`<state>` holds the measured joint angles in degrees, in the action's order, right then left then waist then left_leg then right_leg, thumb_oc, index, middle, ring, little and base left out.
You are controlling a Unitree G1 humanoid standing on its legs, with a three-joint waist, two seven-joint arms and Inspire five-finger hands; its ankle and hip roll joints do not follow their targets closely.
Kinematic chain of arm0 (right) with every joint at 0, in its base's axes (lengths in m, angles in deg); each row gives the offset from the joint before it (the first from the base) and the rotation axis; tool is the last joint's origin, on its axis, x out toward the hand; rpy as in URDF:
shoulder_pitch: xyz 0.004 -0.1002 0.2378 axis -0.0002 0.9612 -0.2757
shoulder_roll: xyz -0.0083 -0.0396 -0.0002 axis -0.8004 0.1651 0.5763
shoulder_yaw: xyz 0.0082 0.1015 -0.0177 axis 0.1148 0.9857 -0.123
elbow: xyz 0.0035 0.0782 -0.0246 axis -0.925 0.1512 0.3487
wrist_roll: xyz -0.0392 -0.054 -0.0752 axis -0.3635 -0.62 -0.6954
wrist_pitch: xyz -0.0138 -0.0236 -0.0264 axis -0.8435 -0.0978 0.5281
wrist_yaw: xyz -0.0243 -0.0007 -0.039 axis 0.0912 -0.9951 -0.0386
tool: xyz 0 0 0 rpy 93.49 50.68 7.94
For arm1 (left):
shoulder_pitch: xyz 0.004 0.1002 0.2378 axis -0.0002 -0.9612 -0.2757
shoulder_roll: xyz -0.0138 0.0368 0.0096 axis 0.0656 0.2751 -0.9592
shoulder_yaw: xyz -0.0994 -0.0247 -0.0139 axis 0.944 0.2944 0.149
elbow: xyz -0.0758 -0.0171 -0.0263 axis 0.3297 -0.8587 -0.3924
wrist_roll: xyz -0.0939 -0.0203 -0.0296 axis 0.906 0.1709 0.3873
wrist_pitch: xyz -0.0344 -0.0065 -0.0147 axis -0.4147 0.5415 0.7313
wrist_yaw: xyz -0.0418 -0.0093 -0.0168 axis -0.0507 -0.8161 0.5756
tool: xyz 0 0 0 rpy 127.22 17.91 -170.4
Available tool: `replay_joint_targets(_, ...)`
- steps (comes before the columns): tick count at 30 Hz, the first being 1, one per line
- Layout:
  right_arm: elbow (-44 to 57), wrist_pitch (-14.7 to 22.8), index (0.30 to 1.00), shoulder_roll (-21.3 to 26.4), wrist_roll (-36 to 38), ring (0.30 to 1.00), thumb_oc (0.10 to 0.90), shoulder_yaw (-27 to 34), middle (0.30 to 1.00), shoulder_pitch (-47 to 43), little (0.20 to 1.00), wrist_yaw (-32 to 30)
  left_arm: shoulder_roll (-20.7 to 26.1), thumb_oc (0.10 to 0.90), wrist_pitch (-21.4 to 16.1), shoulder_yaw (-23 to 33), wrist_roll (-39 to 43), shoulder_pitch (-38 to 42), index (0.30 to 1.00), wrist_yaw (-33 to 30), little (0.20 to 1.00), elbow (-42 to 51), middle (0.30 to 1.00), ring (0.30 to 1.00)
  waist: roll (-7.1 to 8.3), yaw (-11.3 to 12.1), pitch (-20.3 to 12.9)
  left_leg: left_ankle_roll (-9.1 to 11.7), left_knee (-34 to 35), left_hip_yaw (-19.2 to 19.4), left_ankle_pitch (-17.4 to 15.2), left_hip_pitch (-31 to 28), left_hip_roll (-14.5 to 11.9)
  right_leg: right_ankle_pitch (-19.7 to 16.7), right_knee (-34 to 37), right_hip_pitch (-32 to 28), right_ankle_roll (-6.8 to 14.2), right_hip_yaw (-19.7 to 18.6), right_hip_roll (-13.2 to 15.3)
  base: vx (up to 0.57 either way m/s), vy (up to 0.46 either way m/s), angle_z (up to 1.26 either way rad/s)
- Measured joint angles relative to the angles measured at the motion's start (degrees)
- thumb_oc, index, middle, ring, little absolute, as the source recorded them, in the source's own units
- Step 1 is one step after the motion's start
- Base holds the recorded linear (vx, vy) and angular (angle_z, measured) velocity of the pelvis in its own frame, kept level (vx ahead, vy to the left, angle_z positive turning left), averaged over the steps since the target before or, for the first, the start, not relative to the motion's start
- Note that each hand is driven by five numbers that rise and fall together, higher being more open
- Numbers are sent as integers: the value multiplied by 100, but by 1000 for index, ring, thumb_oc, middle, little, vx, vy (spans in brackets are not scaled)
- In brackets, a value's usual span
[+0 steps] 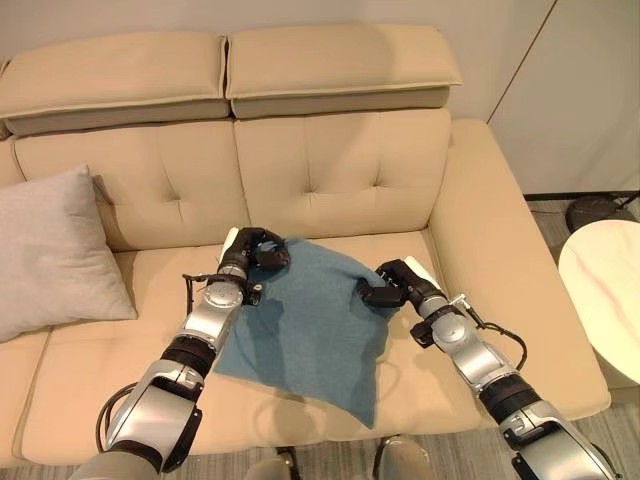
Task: Pick up all the scattered cushions and arrange them neatly on the sofa.
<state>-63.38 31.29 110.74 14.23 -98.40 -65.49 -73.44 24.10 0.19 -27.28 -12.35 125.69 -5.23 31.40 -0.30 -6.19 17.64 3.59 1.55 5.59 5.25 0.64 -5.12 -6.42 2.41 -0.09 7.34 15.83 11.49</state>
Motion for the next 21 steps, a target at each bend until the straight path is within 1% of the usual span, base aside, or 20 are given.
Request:
replay_joint_targets(1,-4,4,300,114,66,300,400,6,300,-77,300,-13,-74,400,-50,6,-40,74,300,-98,300,82,300,300,75,-10,31,120,-822,-56,-91,568,-87,-46,81,5,-164,179,-7,-103,-289,54)
replay_joint_targets(2,-13,9,300,229,90,300,400,1,300,-247,300,-63,-153,400,-107,24,-43,126,300,-217,300,86,300,300,33,85,61,136,-1683,-10,-86,1128,-221,-6,-42,98,-312,315,-185,-73,-338,62)
replay_joint_targets(3,-98,23,300,304,108,300,400,-46,300,-378,300,-80,-202,400,-104,22,-44,214,300,-249,300,40,300,300,14,80,71,212,-2055,-60,-29,1423,-305,94,-211,198,-403,448,-235,-44,-216,70)
replay_joint_targets(4,-386,17,300,469,115,300,400,-152,300,-809,300,-87,-280,400,-88,12,-52,416,300,-341,300,33,300,300,-41,73,136,320,-2237,-203,83,1723,-502,264,-462,353,-508,626,-330,105,-58,60)
replay_joint_targets(5,-446,12,300,521,114,300,400,-165,300,-961,300,-105,-299,400,-89,13,-53,455,300,-374,300,71,300,300,-49,82,176,316,-2132,-125,100,1699,-568,274,-472,368,-520,683,-382,236,79,44)
replay_joint_targets(6,-456,13,300,529,113,300,400,-153,300,-1172,300,-225,-277,400,-93,20,-50,454,300,-466,300,127,300,300,-41,126,272,322,-1944,57,136,1563,-689,292,-503,343,-558,674,-400,312,92,10)
replay_joint_targets(7,-444,10,300,504,111,300,400,-164,300,-1277,300,-405,-230,400,-115,20,-99,443,300,-513,300,143,300,300,84,155,368,306,-1352,235,-46,1341,-741,276,-259,128,-651,577,-386,306,138,3)
replay_joint_targets(8,-444,13,300,528,112,300,400,-169,300,-1330,300,-445,-211,400,-119,0,-167,473,300,-523,300,139,300,300,142,178,398,349,-851,214,68,1179,-733,278,-137,63,-690,504,-392,227,85,-6)
replay_joint_targets(9,-445,14,300,581,113,300,400,-173,300,-1411,300,-449,-206,400,-151,-32,-179,519,300,-575,300,145,300,300,148,236,405,448,-515,157,185,974,-737,207,-65,50,-666,489,-436,190,125,-11)
replay_joint_targets(10,-445,15,300,554,113,300,400,-179,300,-1538,300,-451,-128,400,-145,-34,-176,590,300,-597,300,145,300,300,119,188,397,437,-11,283,213,709,-786,128,73,-14,-593,500,-537,112,86,-16)
replay_joint_targets(11,-446,14,300,550,113,300,400,-220,300,-1629,300,-463,-76,400,-145,-45,-176,646,300,-630,300,143,300,300,69,169,402,402,197,332,191,517,-790,93,64,13,-529,485,-591,56,141,-28)
replay_joint_targets(12,-444,46,300,534,114,300,400,-229,300,-1743,300,-553,33,400,-147,-136,-179,797,300,-720,300,143,300,300,86,197,432,316,318,342,595,495,-828,40,12,132,-422,419,-612,5,122,-25)
replay_joint_targets(13,-481,68,300,536,161,300,400,-262,300,-1824,300,-622,66,400,-139,-185,-177,931,300,-788,300,145,300,300,195,198,421,263,252,360,584,618,-684,8,6,228,-390,404,-497,4,122,-18)
replay_joint_targets(14,-688,60,300,556,243,300,400,-432,300,-2143,300,-659,135,400,-116,-272,-197,1110,300,-894,300,120,300,300,213,210,422,215,256,388,586,732,-587,-5,-46,398,-385,353,-398,-52,94,-4)
replay_joint_targets(15,-901,56,300,554,298,300,400,-554,300,-2518,300,-665,224,400,-98,-306,-207,1313,300,-976,300,110,300,300,209,243,427,151,259,454,611,881,-504,-59,-40,583,-331,282,-311,-88,85,-5)
replay_joint_targets(16,-926,61,300,546,321,300,400,-565,300,-2761,300,-697,318,400,-99,-315,-211,1507,300,-1070,300,111,300,300,173,263,457,111,269,471,631,1024,-431,-112,-10,708,-282,279,-242,-112,106,-1)
replay_joint_targets(17,-985,63,300,526,344,300,400,-628,300,-2922,300,-731,378,400,-105,-334,-218,1614,300,-1143,300,86,300,300,153,256,506,71,292,468,650,1053,-396,-122,10,730,-268,275,-223,-23,53,4)
replay_joint_targets(18,-1256,64,300,499,443,300,400,-881,300,-3429,300,-806,511,400,-104,-399,-328,2012,300,-1260,300,-124,300,300,122,315,546,65,299,486,656,1217,-378,-189,81,879,-218,255,-210,9,54,1)
replay_joint_targets(19,-1312,74,300,497,461,300,400,-896,300,-3584,300,-828,541,400,-107,-405,-365,2178,300,-1329,300,-179,300,300,109,358,565,65,303,487,655,1286,-381,-206,118,928,-218,256,-219,30,52,4)
replay_joint_targets(21,-1629,87,300,431,562,300,400,-1009,300,-4093,300,-940,664,400,-142,-624,-401,2736,300,-1479,300,-480,300,300,83,423,598,75,346,462,687,1476,-385,-259,240,1062,-217,273,-247,-15,43,8)
